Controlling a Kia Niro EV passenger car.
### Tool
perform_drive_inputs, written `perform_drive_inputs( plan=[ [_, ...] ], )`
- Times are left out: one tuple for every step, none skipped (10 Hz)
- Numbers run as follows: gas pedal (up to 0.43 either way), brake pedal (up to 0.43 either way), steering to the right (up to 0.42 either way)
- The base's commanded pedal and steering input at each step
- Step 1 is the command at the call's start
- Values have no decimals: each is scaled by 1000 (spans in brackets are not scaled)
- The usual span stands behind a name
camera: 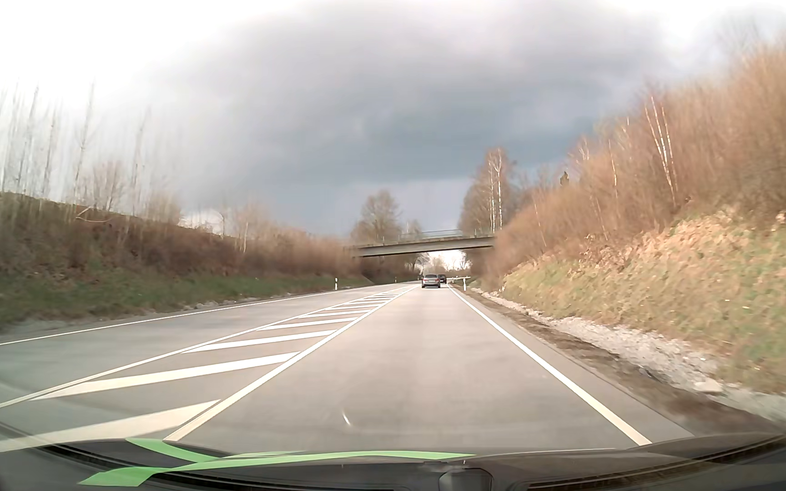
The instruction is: Follow the waypoints while adhering to traffic rules and regulations
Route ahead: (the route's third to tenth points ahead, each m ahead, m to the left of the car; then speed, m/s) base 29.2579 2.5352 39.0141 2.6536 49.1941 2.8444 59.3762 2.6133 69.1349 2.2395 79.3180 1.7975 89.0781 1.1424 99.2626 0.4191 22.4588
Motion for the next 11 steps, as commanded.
perform_drive_inputs(
  plan=[
    [150, 0, 4],
    [150, 0, 4],
    [150, 0, 4],
    [150, 0, 4],
    [150, 0, 1],
    [150, 0, 1],
    [157, 0, 1],
    [157, 0, 1],
    [157, 0, 1],
    [157, 0, 1],
    [157, 0, 3]
  ],
)
